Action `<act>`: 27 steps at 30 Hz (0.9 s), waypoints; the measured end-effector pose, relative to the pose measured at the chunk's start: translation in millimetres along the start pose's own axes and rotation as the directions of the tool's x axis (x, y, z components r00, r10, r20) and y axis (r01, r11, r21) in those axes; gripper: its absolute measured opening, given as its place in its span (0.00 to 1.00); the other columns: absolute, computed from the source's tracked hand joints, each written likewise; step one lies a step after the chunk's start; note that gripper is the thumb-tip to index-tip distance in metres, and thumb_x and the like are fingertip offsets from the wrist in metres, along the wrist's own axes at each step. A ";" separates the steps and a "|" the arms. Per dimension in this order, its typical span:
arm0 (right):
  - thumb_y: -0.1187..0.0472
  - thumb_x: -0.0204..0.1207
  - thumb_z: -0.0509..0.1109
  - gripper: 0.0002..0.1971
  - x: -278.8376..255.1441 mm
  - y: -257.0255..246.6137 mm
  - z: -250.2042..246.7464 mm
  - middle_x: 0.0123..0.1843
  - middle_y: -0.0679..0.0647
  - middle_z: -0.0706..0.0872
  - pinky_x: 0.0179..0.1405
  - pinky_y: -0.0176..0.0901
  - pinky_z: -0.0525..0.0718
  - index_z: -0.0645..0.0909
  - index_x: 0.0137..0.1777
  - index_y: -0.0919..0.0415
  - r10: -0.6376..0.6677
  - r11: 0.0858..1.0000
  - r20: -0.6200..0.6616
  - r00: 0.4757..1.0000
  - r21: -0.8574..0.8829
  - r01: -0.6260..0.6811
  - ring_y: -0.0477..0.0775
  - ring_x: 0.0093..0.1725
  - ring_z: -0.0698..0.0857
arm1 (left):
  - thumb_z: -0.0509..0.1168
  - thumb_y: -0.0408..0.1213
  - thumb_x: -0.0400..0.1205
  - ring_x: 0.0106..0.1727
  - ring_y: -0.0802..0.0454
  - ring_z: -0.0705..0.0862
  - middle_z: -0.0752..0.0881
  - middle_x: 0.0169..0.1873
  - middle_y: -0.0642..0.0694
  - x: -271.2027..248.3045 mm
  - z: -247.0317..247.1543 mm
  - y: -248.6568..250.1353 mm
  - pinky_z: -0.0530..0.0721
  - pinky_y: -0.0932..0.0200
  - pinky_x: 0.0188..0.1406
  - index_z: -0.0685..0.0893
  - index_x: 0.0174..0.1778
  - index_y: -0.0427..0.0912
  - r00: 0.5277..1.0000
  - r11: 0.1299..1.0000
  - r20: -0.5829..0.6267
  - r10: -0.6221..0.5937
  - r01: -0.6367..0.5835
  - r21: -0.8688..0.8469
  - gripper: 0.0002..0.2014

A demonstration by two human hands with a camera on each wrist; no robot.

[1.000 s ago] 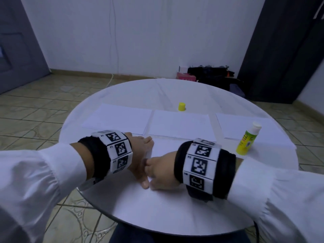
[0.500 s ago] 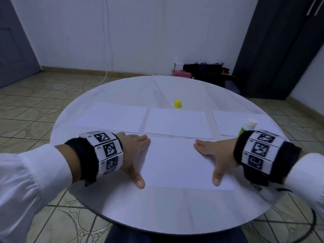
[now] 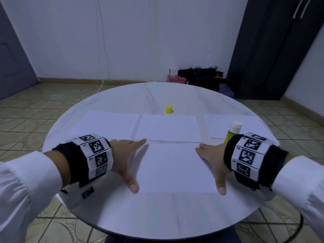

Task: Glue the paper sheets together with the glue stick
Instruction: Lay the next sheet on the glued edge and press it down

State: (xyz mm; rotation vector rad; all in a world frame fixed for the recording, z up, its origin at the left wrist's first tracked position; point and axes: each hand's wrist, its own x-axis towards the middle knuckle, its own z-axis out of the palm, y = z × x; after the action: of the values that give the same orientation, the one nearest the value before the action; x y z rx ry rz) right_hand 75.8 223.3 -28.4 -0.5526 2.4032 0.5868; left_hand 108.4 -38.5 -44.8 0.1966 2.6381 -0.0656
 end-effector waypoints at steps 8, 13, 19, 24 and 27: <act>0.52 0.51 0.88 0.57 6.5 1.5 2.8 0.74 0.52 0.69 0.55 0.32 0.73 0.61 0.79 0.62 -0.029 0.993 -0.051 0.998 0.109 0.034 0.52 0.74 0.69 | 0.79 0.55 0.66 0.77 0.56 0.68 0.68 0.77 0.58 -7.7 -14.0 6.0 0.63 0.61 0.75 0.39 0.84 0.56 0.998 0.893 0.039 -0.051 0.063 -0.445 0.62; 0.53 0.54 0.87 0.49 -8.3 -5.4 1.6 0.69 0.56 0.73 0.59 0.46 0.73 0.65 0.73 0.62 0.000 0.997 -0.118 0.993 0.075 0.009 0.58 0.70 0.74 | 0.79 0.34 0.71 0.56 0.49 0.81 0.65 0.77 0.44 -21.0 -1.7 13.0 0.85 0.67 0.36 0.58 0.81 0.55 0.986 0.697 -0.079 -0.145 0.045 -0.716 0.47; 0.52 0.43 0.89 0.36 -12.2 -4.7 11.1 0.54 0.56 0.87 0.39 0.44 0.80 0.82 0.53 0.60 0.081 0.985 -0.148 0.986 0.164 -0.057 0.58 0.50 0.87 | 0.69 0.18 0.74 0.37 0.54 0.84 0.85 0.44 0.43 -38.8 23.3 17.9 0.87 0.64 0.35 0.87 0.40 0.46 0.981 0.679 -0.144 -0.131 -0.017 -0.734 0.15; 0.55 0.61 0.83 0.22 -38.5 -4.6 18.7 0.39 0.49 0.77 0.26 0.39 0.67 0.70 0.42 0.56 0.065 0.946 -0.137 0.988 0.325 -0.017 0.49 0.35 0.74 | 0.66 0.24 0.75 0.32 0.58 0.82 0.86 0.35 0.51 -55.4 20.9 22.6 0.81 0.71 0.35 0.89 0.45 0.57 0.945 0.790 -0.263 -0.194 -0.008 -0.613 0.19; 0.51 0.67 0.80 0.17 -43.3 -5.8 21.0 0.46 0.46 0.76 0.35 0.35 0.72 0.73 0.44 0.52 0.085 0.886 -0.168 0.982 0.464 0.003 0.46 0.43 0.75 | 0.65 0.23 0.76 0.35 0.59 0.83 0.87 0.38 0.50 -57.8 11.6 21.0 0.81 0.72 0.39 0.89 0.50 0.53 0.923 0.775 -0.329 -0.199 -0.057 -0.630 0.19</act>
State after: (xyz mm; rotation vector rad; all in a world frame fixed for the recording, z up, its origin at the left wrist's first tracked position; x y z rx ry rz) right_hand 120.0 240.2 -17.9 -0.3574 2.6112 -0.0402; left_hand 167.3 -26.1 -27.6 -0.1445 2.8672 0.9199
